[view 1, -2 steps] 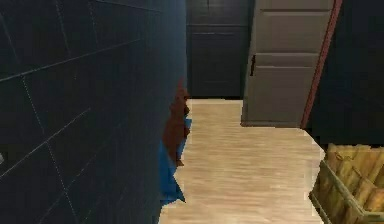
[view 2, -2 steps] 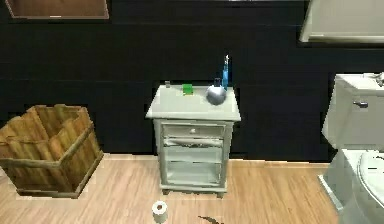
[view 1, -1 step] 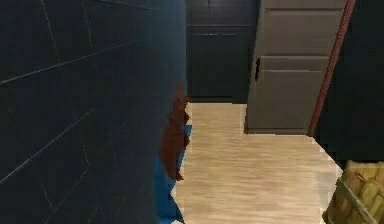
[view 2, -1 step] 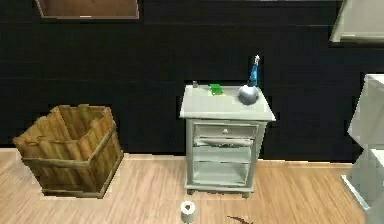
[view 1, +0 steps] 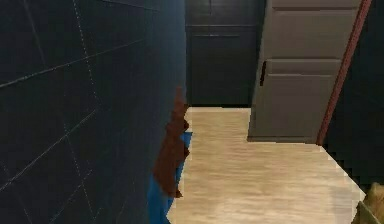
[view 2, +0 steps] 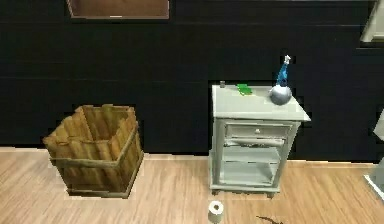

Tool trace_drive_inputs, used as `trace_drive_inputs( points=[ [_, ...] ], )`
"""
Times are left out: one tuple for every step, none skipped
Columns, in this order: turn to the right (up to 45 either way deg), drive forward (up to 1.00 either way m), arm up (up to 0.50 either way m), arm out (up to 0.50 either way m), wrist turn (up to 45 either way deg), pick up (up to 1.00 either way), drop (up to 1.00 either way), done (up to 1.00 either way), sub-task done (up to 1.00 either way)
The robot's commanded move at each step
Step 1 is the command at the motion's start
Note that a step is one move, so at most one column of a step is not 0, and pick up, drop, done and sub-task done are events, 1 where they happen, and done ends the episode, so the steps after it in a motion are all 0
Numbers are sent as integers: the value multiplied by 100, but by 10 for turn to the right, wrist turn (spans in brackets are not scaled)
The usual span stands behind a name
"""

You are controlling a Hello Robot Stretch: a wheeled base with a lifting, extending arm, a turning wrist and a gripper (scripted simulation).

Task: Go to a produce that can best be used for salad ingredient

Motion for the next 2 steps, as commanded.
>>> trace_drive_inputs(
  points=[
    [120, 0, 0, 0, 0, 0, 0, 0, 0],
    [0, 75, 0, 0, 0, 0, 0, 0, 0]
  ],
)
